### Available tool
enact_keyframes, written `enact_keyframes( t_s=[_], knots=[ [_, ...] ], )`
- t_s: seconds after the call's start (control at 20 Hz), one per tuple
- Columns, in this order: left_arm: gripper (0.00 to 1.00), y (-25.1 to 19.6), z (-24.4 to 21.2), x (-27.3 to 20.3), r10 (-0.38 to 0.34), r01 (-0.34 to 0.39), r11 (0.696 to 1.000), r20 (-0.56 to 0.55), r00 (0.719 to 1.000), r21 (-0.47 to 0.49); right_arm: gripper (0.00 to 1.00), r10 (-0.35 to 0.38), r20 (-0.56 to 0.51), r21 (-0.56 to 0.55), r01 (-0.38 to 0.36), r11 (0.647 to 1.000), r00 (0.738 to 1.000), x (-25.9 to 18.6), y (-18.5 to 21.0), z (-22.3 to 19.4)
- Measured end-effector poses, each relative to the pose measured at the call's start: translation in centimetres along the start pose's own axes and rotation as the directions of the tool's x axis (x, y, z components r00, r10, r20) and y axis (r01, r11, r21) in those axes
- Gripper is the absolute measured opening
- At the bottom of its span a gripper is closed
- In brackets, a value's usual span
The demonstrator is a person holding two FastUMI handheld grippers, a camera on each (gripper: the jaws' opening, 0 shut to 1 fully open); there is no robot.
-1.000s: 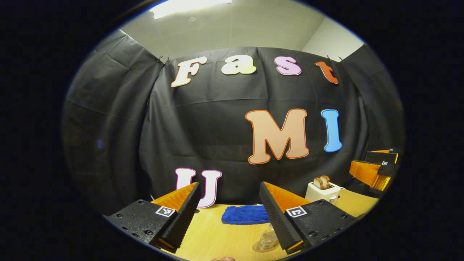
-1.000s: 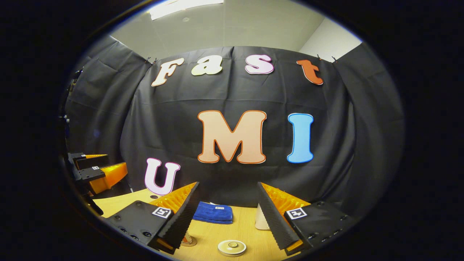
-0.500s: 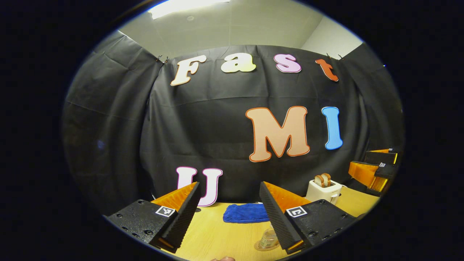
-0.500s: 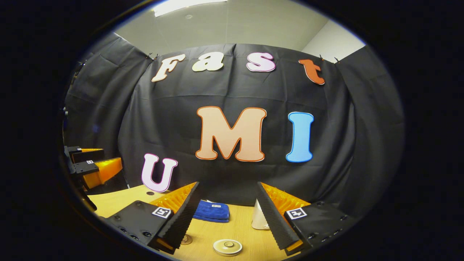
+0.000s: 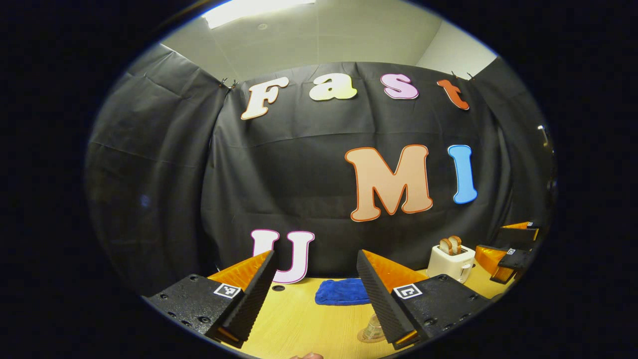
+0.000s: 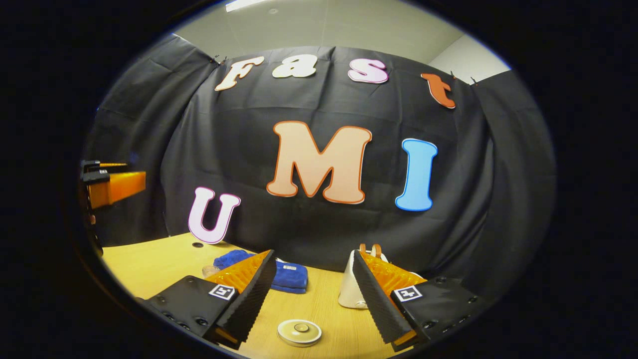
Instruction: Open the teacup lid with one hand, grasp the water bottle and pour water into the teacup with the other hand; after pouring, place the water bottle on the coaster and then close the teacup lid.
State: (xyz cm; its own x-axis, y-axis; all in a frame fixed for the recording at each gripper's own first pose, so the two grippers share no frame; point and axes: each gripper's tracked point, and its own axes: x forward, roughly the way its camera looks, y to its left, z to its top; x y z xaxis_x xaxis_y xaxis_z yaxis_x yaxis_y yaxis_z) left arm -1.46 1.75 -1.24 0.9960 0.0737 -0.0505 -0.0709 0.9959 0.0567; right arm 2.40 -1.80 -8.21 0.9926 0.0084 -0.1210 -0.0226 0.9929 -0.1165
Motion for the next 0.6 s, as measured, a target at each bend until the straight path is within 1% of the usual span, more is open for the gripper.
enact_keyframes(
  t_s=[0.1, 0.15, 0.2, 0.25, 0.5, 0.55, 0.6],
  knots=[
    [0.92, 0.0, 0.2, 0.0, 0.004, -0.004, 1.000, 0.002, 1.000, 0.005, 1.00, 0.010, -0.024, -0.002, -0.010, 1.000, 1.000, 0.4, 0.1, -1.3],
    [0.94, 0.2, 0.3, -0.1, 0.007, -0.007, 1.000, 0.005, 1.000, 0.008, 1.00, 0.014, -0.037, -0.003, -0.014, 1.000, 0.999, 0.6, 0.2, -2.0],
    [0.92, 0.2, 0.3, -0.2, 0.010, -0.010, 1.000, 0.006, 1.000, 0.013, 0.98, 0.018, -0.063, -0.006, -0.018, 1.000, 0.998, 0.9, 0.3, -3.3],
    [0.92, 0.2, 0.2, -0.1, 0.013, -0.013, 1.000, 0.004, 1.000, 0.015, 0.98, 0.022, -0.078, -0.004, -0.022, 1.000, 0.997, 1.0, 0.3, -4.0],
    [0.94, 0.2, 0.0, -0.5, 0.018, -0.018, 1.000, -0.007, 1.000, 0.021, 0.99, 0.062, -0.178, 0.008, -0.062, 0.998, 0.982, 1.7, 1.2, -9.0],
    [0.94, 0.4, -0.1, -0.4, 0.022, -0.022, 1.000, -0.009, 1.000, 0.023, 0.94, 0.064, -0.192, 0.000, -0.066, 0.998, 0.979, 1.9, 1.2, -9.8],
    [0.94, 0.5, -0.2, -0.4, 0.025, -0.024, 0.999, -0.013, 1.000, 0.024, 0.99, 0.065, -0.210, -0.009, -0.068, 0.998, 0.975, 2.0, 1.3, -10.7]
  ],
)
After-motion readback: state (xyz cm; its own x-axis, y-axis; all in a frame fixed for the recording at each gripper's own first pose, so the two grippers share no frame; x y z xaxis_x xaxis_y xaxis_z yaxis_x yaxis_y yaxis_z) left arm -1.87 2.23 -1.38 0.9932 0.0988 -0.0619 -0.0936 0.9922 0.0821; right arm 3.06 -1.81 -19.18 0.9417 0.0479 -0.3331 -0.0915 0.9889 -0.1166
